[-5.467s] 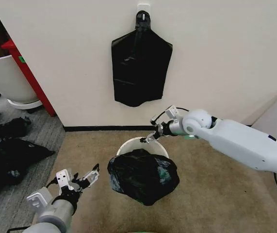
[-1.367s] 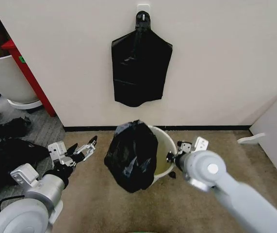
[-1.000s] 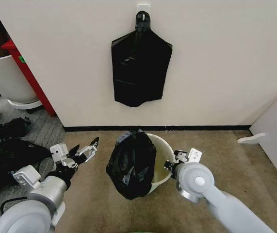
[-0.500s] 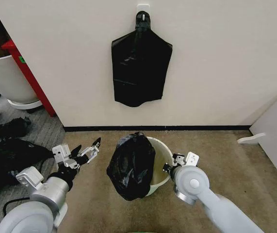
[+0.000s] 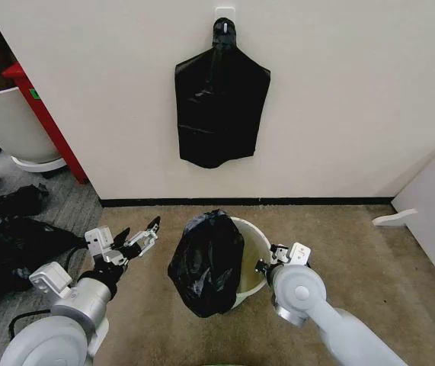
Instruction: Place the garbage bag over the trash bin.
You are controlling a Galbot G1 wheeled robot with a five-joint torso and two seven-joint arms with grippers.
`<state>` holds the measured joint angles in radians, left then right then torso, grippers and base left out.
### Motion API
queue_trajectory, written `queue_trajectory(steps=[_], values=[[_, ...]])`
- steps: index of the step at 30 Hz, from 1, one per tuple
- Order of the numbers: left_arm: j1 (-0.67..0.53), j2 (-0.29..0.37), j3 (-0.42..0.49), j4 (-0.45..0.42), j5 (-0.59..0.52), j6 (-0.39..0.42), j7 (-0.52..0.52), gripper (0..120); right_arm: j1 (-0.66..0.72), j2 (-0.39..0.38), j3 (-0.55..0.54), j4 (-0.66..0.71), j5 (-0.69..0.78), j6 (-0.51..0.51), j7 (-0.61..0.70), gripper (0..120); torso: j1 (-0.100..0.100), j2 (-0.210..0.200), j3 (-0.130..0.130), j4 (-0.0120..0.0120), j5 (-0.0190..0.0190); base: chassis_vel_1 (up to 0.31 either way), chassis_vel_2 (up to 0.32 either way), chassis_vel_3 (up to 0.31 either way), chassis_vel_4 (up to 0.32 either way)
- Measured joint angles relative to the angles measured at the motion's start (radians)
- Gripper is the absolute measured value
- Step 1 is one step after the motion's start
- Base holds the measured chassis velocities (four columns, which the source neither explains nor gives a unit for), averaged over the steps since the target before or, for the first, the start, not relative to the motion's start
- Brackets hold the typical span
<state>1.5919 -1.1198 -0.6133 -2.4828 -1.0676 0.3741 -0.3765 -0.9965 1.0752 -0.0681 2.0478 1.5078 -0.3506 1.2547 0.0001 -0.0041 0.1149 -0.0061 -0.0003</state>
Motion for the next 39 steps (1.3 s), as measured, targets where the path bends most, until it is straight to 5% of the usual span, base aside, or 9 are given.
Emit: queue_trajectory(steps=[25,32,39], values=[[-0.016,0.001,0.023,0.026,0.015,0.003,0.012,100,-0.018,-0.099,0.064,0.168,0.007,-0.044,-0.064,98,0.000,0.000,0.000,0.0003,0.0004,0.000,0.000,0.000,0.000],[-0.038,0.034,0.086,0.025,0.092,0.054,-0.002,100,-0.122,-0.193,0.131,0.324,-0.161,-0.101,-0.216,100,0.000,0.000,0.000,0.0000,0.0005,0.000,0.000,0.000,0.000],[-0.069,0.069,0.184,0.016,0.207,0.118,-0.060,100,-0.161,-0.271,0.191,0.364,-0.389,-0.040,-0.385,100,0.000,0.000,0.000,0.0002,0.0005,0.000,0.000,0.000,0.000]])
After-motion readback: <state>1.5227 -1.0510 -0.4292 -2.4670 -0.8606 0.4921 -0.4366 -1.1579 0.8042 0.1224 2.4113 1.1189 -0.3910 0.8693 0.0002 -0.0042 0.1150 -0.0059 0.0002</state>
